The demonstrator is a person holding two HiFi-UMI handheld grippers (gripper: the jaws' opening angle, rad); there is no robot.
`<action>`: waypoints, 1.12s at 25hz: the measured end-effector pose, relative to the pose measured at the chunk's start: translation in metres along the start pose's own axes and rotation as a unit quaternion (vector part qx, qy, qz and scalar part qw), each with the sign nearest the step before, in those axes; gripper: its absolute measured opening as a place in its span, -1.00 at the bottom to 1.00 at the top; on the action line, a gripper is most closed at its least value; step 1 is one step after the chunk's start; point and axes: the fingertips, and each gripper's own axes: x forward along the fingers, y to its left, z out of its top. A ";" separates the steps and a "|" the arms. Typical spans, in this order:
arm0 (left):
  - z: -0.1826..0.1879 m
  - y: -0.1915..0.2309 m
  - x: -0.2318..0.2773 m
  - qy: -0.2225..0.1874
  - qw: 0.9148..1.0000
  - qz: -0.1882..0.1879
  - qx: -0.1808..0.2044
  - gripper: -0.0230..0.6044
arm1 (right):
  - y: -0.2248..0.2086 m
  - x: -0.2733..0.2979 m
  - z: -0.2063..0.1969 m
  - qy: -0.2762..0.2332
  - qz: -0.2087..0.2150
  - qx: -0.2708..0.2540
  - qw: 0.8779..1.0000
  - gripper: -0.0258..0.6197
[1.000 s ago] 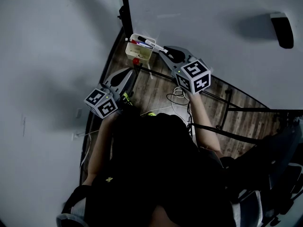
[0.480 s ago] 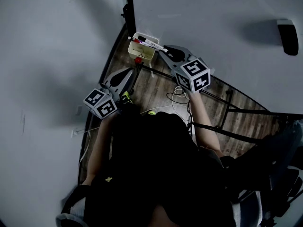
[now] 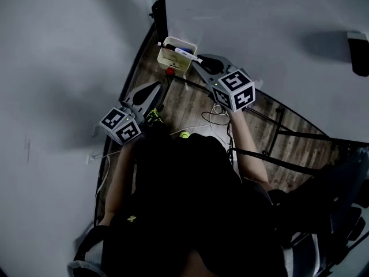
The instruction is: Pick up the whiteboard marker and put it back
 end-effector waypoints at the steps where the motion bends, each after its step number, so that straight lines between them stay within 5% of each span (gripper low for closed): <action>1: 0.001 0.000 -0.001 -0.001 1.000 0.000 -0.001 -0.92 | 0.000 0.001 -0.001 0.002 0.001 0.000 1.000 -0.68; 28: 0.003 0.017 -0.011 -0.009 1.000 -0.003 -0.022 -0.92 | 0.000 0.044 -0.037 0.086 0.023 0.018 0.996 -0.68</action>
